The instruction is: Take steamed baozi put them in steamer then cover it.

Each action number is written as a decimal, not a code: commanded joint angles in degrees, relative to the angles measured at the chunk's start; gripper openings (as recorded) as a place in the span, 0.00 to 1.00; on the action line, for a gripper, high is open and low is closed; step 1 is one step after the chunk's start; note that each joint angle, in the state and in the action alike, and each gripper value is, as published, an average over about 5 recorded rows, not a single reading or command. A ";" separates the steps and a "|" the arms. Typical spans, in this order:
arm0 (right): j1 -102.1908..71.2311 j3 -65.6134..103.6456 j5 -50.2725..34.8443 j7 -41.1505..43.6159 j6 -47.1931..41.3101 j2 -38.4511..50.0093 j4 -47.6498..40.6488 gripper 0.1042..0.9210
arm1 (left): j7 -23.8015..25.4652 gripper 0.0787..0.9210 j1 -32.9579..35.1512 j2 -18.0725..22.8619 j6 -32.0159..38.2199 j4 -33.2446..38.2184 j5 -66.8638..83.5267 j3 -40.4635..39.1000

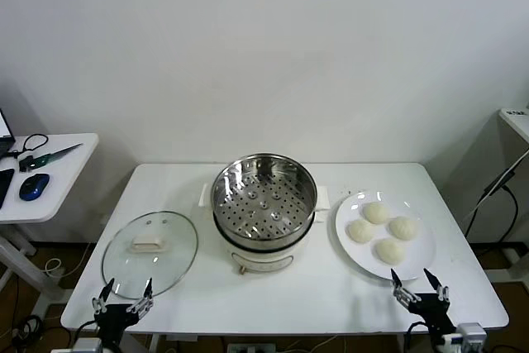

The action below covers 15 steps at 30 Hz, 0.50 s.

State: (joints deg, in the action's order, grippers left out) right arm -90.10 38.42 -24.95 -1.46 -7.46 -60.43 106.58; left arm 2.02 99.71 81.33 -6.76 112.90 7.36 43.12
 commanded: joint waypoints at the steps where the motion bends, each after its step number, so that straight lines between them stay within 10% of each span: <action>1: 24.20 -3.51 3.74 1.04 -8.81 11.89 -6.83 0.88 | 0.06 0.88 0.07 0.01 -0.23 0.22 -0.05 -0.21; 8: 53.74 -32.06 8.02 21.45 -16.49 32.98 -19.14 0.88 | 0.18 0.88 -0.23 0.13 -0.05 0.35 -0.19 -0.81; 15: 86.97 -70.71 18.02 49.76 -2.97 42.46 -28.14 0.88 | 0.23 0.88 -0.13 0.06 0.52 0.60 -0.26 -0.84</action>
State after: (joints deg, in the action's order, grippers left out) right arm -43.02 6.11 -15.91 21.51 -15.32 -34.21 90.11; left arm 2.25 99.53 81.48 -6.37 113.45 7.16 42.41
